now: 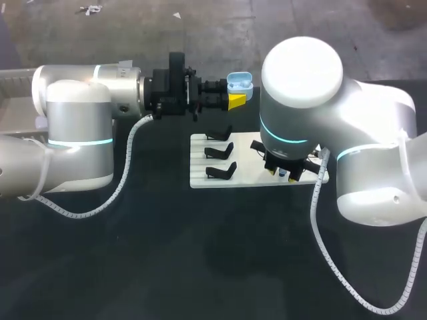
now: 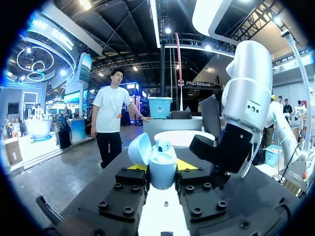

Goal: Pick up each earbud case from the left stands, insert the matching earbuds, close the lid, and place the case in the box.

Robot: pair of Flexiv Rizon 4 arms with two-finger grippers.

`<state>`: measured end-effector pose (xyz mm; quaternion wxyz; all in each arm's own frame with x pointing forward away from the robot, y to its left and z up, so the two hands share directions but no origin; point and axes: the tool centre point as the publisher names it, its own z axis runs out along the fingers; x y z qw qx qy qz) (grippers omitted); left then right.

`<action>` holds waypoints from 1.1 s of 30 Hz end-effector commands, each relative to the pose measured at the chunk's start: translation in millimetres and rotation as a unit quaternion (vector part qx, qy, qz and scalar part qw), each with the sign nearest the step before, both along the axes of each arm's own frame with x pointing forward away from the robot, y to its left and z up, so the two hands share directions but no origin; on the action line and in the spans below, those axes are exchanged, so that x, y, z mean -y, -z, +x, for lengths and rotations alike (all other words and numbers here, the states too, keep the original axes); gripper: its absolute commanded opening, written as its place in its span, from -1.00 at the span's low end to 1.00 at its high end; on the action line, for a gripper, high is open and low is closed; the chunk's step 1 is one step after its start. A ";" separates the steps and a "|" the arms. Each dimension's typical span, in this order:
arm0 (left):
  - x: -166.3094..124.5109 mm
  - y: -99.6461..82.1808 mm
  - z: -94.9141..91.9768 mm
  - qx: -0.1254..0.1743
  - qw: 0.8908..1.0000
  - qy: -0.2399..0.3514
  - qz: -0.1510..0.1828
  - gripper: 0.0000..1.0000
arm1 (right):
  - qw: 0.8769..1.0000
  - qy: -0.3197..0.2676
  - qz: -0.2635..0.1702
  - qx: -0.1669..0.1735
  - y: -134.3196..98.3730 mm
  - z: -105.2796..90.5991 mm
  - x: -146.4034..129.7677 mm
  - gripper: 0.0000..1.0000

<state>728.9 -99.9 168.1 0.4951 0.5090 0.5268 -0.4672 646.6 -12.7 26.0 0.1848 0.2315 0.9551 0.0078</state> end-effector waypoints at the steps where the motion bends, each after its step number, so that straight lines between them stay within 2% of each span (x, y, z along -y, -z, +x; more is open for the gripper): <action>1: 0.2 0.9 -2.1 0.003 1.000 -0.004 -0.002 -1.00 | 1.000 0.002 0.001 0.003 2.0 2.1 0.4 -0.28; 8: 0.2 0.9 -2.1 0.003 1.000 -0.004 -0.002 -1.00 | 1.000 0.000 0.000 0.003 2.1 2.4 -0.6 -0.38; 17: 0.2 0.9 -2.1 0.003 1.000 -0.004 -0.002 -1.00 | 1.000 0.001 -0.001 0.000 4.1 2.6 -0.9 -0.74; 19: 0.2 0.9 -2.1 0.003 1.000 -0.004 -0.002 -1.00 | 1.000 0.000 -0.002 0.000 4.3 2.8 -1.2 -0.98; 20: 0.2 0.9 -2.1 0.003 1.000 -0.004 -0.002 -1.00 | 1.000 0.000 -0.002 0.000 4.5 3.0 -1.4 -1.00; 29: 0.2 0.9 -2.1 0.003 1.000 -0.004 -0.002 -1.00 | 1.000 -0.005 -0.007 0.000 2.0 1.8 -2.4 -1.00; 33: 0.2 0.9 -2.1 0.003 1.000 -0.004 -0.002 -1.00 | 1.000 -0.013 -0.009 -0.002 -7.6 -1.2 -2.5 -1.00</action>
